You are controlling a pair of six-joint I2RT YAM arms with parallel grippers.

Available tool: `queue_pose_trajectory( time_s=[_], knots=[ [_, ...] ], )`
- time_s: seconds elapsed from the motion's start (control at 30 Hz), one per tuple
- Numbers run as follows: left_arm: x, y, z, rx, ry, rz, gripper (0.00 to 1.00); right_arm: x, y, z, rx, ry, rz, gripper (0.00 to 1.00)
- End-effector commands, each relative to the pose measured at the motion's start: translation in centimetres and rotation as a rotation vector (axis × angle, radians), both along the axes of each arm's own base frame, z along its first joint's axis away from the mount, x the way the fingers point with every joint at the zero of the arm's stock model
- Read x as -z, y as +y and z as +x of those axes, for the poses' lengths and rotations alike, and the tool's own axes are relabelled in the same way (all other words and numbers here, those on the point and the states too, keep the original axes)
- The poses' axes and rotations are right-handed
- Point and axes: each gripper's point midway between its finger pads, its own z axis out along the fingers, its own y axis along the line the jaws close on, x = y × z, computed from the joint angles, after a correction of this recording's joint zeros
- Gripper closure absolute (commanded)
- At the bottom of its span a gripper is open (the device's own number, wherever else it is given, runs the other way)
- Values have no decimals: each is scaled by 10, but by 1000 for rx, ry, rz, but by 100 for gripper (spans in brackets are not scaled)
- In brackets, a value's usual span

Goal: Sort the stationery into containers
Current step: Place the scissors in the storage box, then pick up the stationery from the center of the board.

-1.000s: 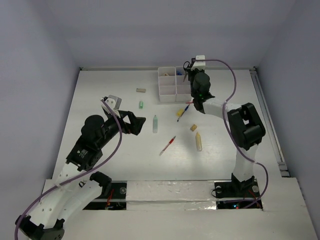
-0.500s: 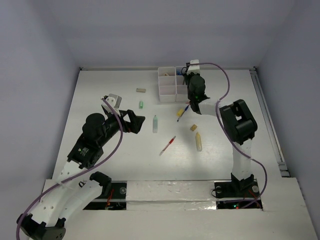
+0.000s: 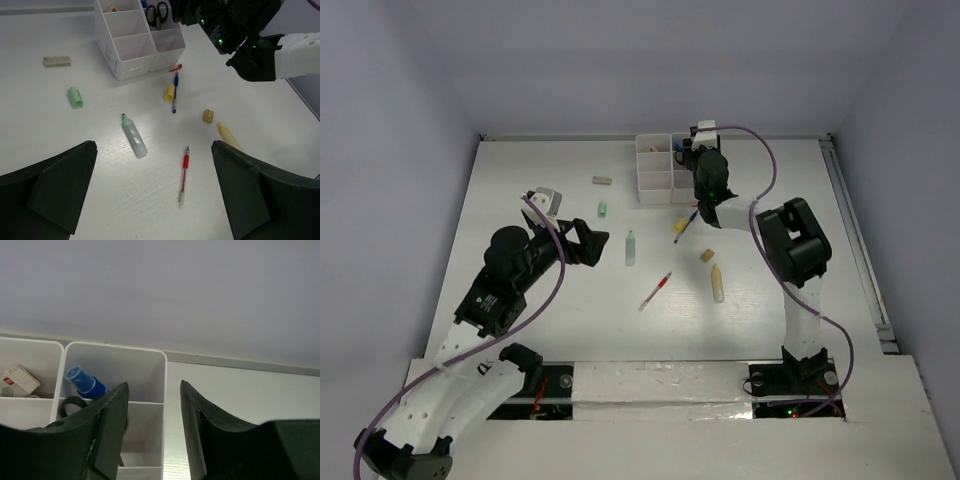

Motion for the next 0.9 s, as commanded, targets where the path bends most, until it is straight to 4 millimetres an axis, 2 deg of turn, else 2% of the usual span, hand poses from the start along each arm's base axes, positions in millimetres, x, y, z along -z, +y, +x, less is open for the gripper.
queue_pose_trajectory(
  time_s=[0.0,0.1,0.17,0.2,0.23,0.3,0.33,0.37,0.4,0.43,0.5,0.53,0.57,0.6,0.67,0.7,0.73,0.83,0.87],
  knots=[
    [-7,1,5,-11,-32,-12,1,-32,3,-1,-10,-53,53,47],
    [-3,6,11,-46,-17,-8,1,-47,2,-8,-23,-58,74,46],
    [2,18,21,-126,10,-1,1,-51,2,-15,-37,-36,107,46],
    [3,21,23,-145,19,2,1,-73,0,-24,-48,-56,140,46],
    [9,29,29,-192,38,15,1,-63,0,-32,-61,-3,144,46],
    [12,35,35,-228,63,2,1,-65,9,-50,-124,47,272,45],
    [12,35,37,-227,70,-8,1,-63,8,-68,-151,105,288,44],
    [14,35,41,-232,82,-12,1,-59,18,-81,-213,153,369,43],
    [13,36,45,-243,90,-28,1,-50,19,-95,-231,216,398,41],
    [18,33,47,-231,108,-27,1,-52,17,-117,-259,239,420,37],
    [14,36,54,-249,113,-30,1,-45,19,-143,-302,300,488,30],
    [16,35,56,-246,119,-26,1,-39,17,-156,-313,333,491,23],
    [22,33,61,-247,143,-16,1,-38,12,-174,-322,342,503,21],
    [17,31,65,-242,142,-23,1,-33,10,-185,-328,372,502,19],
    [22,22,77,-235,189,-37,1,-35,5,-207,-360,380,506,17],
    [24,20,82,-235,200,-43,1,-37,4,-214,-371,381,510,16],
    [34,16,91,-240,234,-40,1,-35,4,-222,-383,397,512,16],
    [34,9,108,-257,253,-91,1,-41,2,-244,-428,394,523,16],
    [44,3,114,-265,292,-101,1,-44,0,-248,-433,384,524,16]
  ],
)
